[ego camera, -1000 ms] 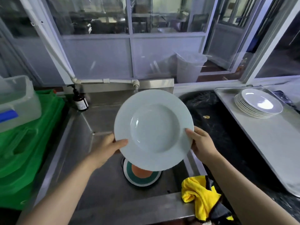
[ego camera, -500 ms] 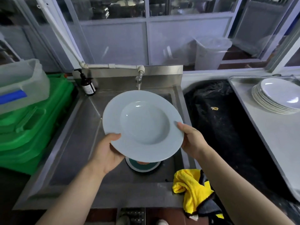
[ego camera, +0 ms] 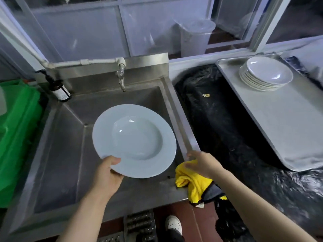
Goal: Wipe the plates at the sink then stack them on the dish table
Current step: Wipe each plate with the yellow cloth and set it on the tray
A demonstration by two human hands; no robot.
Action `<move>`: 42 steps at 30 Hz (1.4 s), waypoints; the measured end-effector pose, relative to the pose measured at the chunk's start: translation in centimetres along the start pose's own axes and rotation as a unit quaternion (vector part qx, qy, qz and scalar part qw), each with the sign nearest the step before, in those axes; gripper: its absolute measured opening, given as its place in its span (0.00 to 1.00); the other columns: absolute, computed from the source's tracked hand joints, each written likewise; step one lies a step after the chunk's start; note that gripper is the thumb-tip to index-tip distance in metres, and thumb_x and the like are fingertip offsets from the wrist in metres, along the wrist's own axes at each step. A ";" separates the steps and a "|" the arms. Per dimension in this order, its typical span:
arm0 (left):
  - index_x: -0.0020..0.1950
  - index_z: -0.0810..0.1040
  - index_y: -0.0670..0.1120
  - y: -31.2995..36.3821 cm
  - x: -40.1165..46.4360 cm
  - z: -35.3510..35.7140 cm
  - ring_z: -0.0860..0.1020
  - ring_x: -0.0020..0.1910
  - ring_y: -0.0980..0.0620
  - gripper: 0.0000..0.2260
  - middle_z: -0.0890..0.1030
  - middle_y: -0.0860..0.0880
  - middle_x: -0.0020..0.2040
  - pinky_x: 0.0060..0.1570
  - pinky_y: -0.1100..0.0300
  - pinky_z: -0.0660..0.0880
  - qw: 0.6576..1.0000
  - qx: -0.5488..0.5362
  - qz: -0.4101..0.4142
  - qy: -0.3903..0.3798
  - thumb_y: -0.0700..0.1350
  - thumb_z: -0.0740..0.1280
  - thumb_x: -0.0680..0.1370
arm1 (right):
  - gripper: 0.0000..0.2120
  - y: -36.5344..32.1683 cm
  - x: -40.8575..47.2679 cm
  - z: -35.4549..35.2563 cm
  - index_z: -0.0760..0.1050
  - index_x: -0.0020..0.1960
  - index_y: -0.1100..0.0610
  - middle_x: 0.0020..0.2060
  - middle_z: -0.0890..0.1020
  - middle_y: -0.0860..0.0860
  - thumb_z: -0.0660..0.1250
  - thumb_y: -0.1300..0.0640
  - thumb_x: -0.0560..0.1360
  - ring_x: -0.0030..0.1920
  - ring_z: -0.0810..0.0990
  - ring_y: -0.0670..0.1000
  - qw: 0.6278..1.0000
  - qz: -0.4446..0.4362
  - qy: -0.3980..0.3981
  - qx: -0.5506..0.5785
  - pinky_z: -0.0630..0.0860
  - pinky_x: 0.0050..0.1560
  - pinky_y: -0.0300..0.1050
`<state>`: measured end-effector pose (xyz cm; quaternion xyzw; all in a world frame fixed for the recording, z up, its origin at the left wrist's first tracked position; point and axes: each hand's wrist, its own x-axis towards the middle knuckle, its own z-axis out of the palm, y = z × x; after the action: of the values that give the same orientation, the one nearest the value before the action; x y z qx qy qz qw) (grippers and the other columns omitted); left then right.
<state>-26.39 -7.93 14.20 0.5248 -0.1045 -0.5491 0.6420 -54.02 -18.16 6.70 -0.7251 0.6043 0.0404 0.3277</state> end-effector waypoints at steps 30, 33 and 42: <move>0.46 0.79 0.38 6.9 -2.8 -3.4 0.79 0.49 0.44 0.13 0.83 0.42 0.43 0.53 0.52 0.72 0.992 0.043 0.058 -0.101 0.36 0.64 0.64 | 0.31 -24.8 -2.3 -5.6 0.61 0.74 0.45 0.76 0.57 0.48 0.67 0.45 0.75 0.73 0.57 0.58 0.915 -0.317 0.232 -0.091 0.63 0.68 0.56; 0.40 0.82 0.40 7.5 -3.5 -4.1 0.83 0.39 0.54 0.09 0.85 0.49 0.36 0.43 0.62 0.77 0.989 0.030 0.082 -0.116 0.32 0.63 0.67 | 0.31 -24.6 -2.2 -5.9 0.59 0.74 0.41 0.76 0.55 0.46 0.66 0.53 0.74 0.73 0.56 0.58 0.908 -0.320 0.202 -0.182 0.64 0.67 0.57; 0.41 0.87 0.47 7.3 -3.5 -6.1 0.83 0.44 0.46 0.16 0.85 0.43 0.43 0.49 0.51 0.77 0.994 -0.046 0.048 -0.087 0.37 0.62 0.62 | 0.28 -25.5 -5.6 -3.6 0.67 0.70 0.45 0.66 0.73 0.47 0.63 0.62 0.72 0.64 0.68 0.55 0.892 -0.404 0.057 -0.195 0.71 0.61 0.52</move>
<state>-19.06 -2.78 18.91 0.4392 -0.1593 -0.5652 0.6799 -33.75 -13.94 22.94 -0.9571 0.2566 -0.0200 0.1333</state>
